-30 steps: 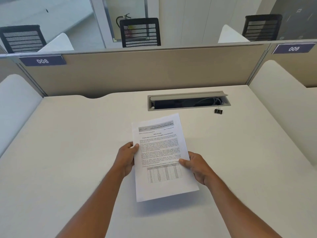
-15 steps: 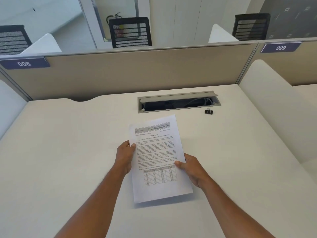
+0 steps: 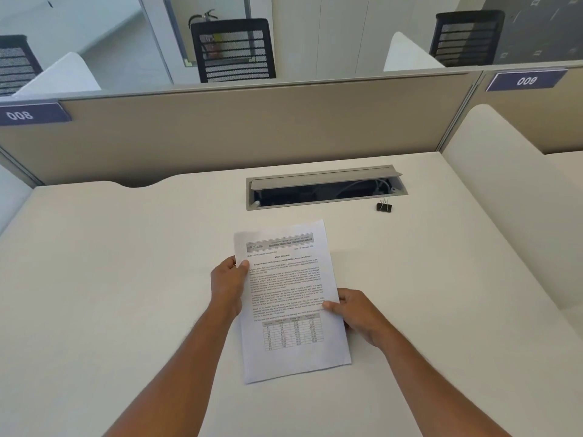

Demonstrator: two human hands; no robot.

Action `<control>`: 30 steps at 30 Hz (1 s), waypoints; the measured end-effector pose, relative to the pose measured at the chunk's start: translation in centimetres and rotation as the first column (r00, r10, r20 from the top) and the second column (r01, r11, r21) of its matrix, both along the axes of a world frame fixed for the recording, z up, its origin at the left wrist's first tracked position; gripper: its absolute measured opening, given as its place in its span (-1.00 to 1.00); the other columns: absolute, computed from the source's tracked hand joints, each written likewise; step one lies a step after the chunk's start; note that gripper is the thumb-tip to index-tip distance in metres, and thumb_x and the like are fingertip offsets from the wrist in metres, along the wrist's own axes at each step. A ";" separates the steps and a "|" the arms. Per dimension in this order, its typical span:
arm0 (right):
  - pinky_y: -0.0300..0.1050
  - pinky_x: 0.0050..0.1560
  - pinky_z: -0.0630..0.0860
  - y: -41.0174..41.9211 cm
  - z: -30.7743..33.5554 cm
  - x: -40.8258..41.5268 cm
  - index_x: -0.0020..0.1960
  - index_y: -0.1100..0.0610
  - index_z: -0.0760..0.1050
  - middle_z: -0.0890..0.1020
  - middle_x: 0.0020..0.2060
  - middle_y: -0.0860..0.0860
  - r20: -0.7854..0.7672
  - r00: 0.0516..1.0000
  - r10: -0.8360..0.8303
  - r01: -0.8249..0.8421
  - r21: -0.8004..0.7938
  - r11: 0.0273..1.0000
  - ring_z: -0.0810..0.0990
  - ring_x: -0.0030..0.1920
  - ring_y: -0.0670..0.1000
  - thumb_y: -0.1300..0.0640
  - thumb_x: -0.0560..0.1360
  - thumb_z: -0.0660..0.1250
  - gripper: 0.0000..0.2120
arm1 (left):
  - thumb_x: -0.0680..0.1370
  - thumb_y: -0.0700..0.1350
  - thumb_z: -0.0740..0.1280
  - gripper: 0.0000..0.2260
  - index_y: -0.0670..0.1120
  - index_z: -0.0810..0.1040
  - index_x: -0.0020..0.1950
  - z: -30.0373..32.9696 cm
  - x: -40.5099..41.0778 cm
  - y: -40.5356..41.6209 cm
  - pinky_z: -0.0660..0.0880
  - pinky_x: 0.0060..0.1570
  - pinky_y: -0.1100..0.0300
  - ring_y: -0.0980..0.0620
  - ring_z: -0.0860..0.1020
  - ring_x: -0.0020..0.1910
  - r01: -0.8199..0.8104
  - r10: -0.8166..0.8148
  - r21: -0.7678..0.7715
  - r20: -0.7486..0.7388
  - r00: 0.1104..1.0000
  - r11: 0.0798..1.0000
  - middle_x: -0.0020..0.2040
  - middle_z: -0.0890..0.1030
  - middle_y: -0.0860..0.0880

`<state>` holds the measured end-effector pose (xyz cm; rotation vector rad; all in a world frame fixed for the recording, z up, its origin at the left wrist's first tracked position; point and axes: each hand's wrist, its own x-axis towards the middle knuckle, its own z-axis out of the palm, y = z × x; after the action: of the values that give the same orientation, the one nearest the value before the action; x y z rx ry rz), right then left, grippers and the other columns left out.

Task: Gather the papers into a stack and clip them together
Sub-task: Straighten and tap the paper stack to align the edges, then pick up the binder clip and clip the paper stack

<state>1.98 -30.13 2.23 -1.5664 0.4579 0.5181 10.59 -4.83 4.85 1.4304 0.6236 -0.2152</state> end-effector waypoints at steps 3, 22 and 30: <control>-0.02 -0.09 0.68 -1.7 0.3 2.1 0.06 0.25 0.61 0.75 -0.12 0.09 -0.049 0.999 -0.010 0.007 -0.060 0.998 0.73 -0.16 0.05 0.17 0.59 0.36 -0.85 | 0.61 -0.28 0.31 -0.85 -0.10 0.66 0.03 -0.4 0.4 -0.3 0.64 -0.01 -0.07 -0.15 0.69 -0.11 -0.001 0.000 0.025 0.012 1.000 1.000 -0.08 0.73 -0.12; 0.07 0.13 0.51 -15.0 0.8 22.4 0.26 0.30 0.44 0.53 0.22 0.27 0.222 0.971 0.091 0.154 -0.867 0.475 0.55 0.19 0.33 0.30 0.53 0.26 -0.70 | 0.64 -0.27 0.28 -0.44 0.22 0.32 0.54 -1.5 1.2 -1.4 0.63 -0.01 0.06 0.03 0.71 -0.12 0.014 -0.019 0.057 0.087 0.996 0.998 -0.10 0.76 0.05; -0.14 -0.02 0.37 -15.8 -0.1 21.6 0.03 0.21 0.62 0.67 0.10 0.18 0.167 0.980 0.105 0.095 -0.865 0.492 0.58 0.18 0.24 0.29 0.55 0.25 -0.82 | 0.64 -0.28 0.28 -0.45 0.20 0.33 0.52 -1.2 1.1 -1.3 0.65 -0.02 0.06 0.08 0.73 -0.17 0.005 -0.006 0.013 0.100 0.995 1.000 -0.12 0.76 0.06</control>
<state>23.62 -45.92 2.13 -2.5986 0.6087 0.0766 11.68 -6.09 3.66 1.4457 0.5397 -0.1429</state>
